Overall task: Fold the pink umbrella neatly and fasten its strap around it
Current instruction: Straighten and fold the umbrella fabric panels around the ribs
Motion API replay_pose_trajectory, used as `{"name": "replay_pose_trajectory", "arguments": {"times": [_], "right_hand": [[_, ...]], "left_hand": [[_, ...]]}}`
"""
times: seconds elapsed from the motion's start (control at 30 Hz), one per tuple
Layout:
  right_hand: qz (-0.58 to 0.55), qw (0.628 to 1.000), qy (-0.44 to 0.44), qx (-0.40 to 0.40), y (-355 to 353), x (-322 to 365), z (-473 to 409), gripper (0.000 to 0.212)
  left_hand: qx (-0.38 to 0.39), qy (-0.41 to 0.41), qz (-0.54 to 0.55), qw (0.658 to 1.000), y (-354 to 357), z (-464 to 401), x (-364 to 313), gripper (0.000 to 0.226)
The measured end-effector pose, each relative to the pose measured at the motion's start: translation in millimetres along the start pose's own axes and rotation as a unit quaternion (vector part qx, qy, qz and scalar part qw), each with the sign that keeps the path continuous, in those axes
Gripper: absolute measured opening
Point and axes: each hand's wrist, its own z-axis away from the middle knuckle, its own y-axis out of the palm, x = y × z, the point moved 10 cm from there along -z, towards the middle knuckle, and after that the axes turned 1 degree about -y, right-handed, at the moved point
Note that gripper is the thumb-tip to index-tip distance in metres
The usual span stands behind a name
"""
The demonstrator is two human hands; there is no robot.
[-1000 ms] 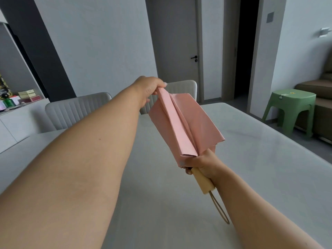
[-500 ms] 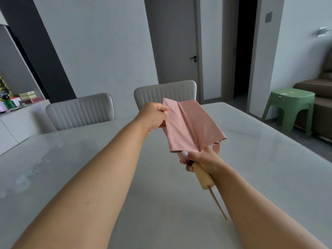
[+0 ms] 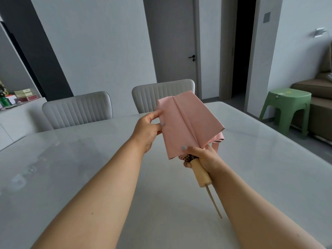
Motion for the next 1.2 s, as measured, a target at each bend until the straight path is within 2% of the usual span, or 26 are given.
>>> {"name": "replay_pose_trajectory", "arguments": {"times": [0.1,0.2,0.3,0.37,0.5,0.6,0.73,0.87,0.97,1.03,1.13,1.2], "right_hand": [[0.028,1.000,-0.004,-0.012,-2,1,-1,0.030],[0.055,0.998,-0.001,-0.024,-4,0,-1,0.031],[0.062,0.998,0.003,-0.017,0,-1,0,0.031],[0.076,0.997,0.008,-0.013,2,-2,1,0.028],[0.108,0.994,0.002,-0.011,5,-3,0,0.020],[0.126,0.992,0.011,-0.013,5,-6,-1,0.022],[0.139,0.990,0.012,-0.017,2,-6,-2,0.023],[0.145,0.989,0.018,-0.013,3,-6,-1,0.034],[0.145,0.989,0.019,-0.003,8,-3,2,0.027],[0.116,0.993,0.019,0.000,10,-2,3,0.032],[0.068,0.997,0.031,0.013,13,-6,3,0.052],[0.042,0.997,0.047,0.032,19,-9,6,0.053]], "left_hand": [[-0.062,0.030,-0.156,0.985,-5,-9,-14,0.048],[-0.116,0.150,-0.345,0.919,8,-4,-53,0.043],[-0.086,0.189,-0.438,0.875,41,-2,-63,0.049],[-0.049,0.149,-0.452,0.878,55,-7,-48,0.054],[-0.008,0.037,-0.378,0.925,59,-18,-11,0.071],[-0.039,-0.006,-0.305,0.951,51,-13,-5,0.072],[-0.066,-0.056,-0.134,0.987,41,-9,5,0.070],[-0.073,-0.090,-0.006,0.993,35,-5,14,0.075],[-0.076,-0.111,0.070,0.988,31,-8,22,0.074],[-0.080,-0.117,0.096,0.985,30,-8,25,0.072],[-0.092,-0.115,0.110,0.983,28,-10,29,0.066],[-0.100,-0.119,0.117,0.981,25,-10,32,0.061]]}}
